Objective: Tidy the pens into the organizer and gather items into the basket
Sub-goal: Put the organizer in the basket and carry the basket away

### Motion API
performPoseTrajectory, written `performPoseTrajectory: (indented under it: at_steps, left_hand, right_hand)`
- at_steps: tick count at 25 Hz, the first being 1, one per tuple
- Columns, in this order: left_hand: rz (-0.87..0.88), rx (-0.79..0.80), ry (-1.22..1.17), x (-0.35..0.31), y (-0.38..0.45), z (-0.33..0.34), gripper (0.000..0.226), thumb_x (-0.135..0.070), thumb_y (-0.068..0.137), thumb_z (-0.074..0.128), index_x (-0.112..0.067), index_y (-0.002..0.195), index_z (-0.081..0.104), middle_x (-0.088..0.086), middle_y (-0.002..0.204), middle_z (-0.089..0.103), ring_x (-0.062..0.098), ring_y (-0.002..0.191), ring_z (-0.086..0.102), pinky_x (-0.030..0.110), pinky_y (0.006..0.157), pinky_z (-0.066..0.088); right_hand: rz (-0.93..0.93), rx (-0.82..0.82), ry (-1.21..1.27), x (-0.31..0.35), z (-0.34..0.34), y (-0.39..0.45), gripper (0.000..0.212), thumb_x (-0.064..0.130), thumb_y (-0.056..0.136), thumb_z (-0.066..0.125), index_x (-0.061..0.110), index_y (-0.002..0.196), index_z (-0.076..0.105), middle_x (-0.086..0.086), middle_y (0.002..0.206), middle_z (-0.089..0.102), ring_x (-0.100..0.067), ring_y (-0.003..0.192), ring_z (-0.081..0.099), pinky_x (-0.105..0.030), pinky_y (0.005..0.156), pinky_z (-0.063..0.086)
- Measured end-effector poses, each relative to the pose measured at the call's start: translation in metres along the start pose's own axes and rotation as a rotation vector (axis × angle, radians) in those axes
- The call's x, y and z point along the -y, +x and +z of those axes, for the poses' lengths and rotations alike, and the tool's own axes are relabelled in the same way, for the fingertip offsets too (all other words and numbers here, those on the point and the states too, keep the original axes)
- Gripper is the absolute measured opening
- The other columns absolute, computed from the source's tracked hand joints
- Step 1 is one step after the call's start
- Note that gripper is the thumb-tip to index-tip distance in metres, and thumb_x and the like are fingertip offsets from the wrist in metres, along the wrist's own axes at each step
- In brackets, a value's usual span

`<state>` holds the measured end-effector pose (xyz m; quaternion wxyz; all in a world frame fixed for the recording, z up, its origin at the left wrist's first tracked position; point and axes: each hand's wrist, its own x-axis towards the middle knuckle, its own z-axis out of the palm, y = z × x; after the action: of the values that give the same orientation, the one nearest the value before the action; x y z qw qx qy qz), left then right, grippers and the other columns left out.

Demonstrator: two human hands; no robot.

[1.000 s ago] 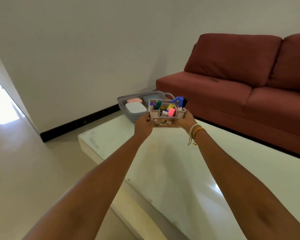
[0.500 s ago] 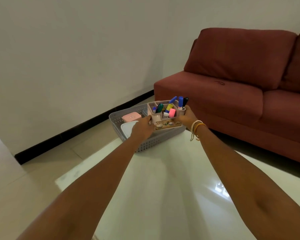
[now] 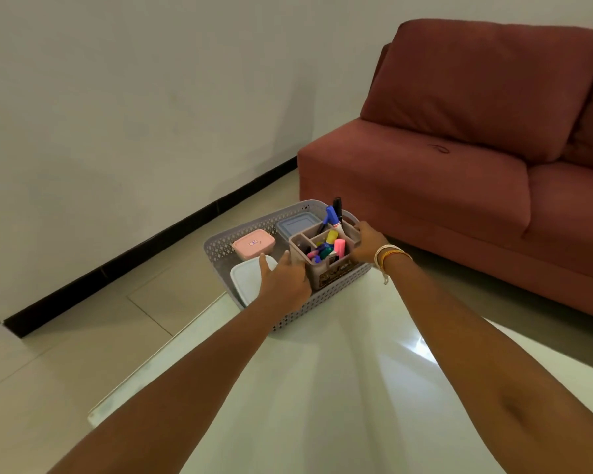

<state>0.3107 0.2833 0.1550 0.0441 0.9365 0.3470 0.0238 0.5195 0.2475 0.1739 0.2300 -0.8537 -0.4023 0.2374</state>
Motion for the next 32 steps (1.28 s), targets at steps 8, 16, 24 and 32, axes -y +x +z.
performPoseTrajectory:
  at_steps: [8,16,24,32]
  left_hand:
    - [-0.145,-0.166,-0.174,0.024,-0.008,0.003,0.032,-0.026,0.097,0.038,-0.023,0.115,0.065,-0.001,0.129,0.062,0.016,0.140,0.034,0.057,0.117,0.003]
    - [-0.140,-0.228,-0.210,0.051,-0.055,0.008,0.036,-0.015,0.095,0.042,-0.019,0.128,0.057,0.004,0.141,0.052,0.020,0.137,0.037,0.053,0.118,0.011]
    - [-0.355,-0.534,-0.391,0.031,-0.196,0.025,0.033,-0.005,0.084,0.053,-0.019,0.110,0.068,0.004,0.142,0.051,0.021,0.140,0.034,0.053,0.115,0.011]
    - [-0.524,-0.763,-1.021,-0.014,-0.321,0.039,0.064,0.013,0.078,0.038,-0.020,0.131,0.053,0.004,0.158,0.018,0.023,0.145,0.020,0.034,0.112,0.031]
  right_hand:
    - [0.393,-0.603,0.550,0.012,0.046,-0.053,0.070,0.018,0.079,0.071,0.007,0.139,0.037,-0.019,0.138,0.043,-0.036,0.120,0.050,-0.042,0.095,0.048]
    - [0.522,-0.163,0.877,0.033,0.092,-0.091,0.068,0.019,0.091,0.055,0.025,0.147,0.016,-0.018,0.129,0.052,-0.040,0.102,0.063,-0.054,0.068,0.060]
    - [0.438,-0.252,0.860,-0.003,0.127,-0.218,0.053,0.020,0.089,0.052,0.018,0.137,0.030,-0.014,0.110,0.055,-0.040,0.097,0.063,-0.059,0.070,0.058]
    - [0.331,-0.230,0.834,-0.051,0.153,-0.320,0.056,0.029,0.085,0.052,0.011,0.137,0.038,-0.021,0.106,0.065,-0.040,0.078,0.069,-0.053,0.051,0.057]
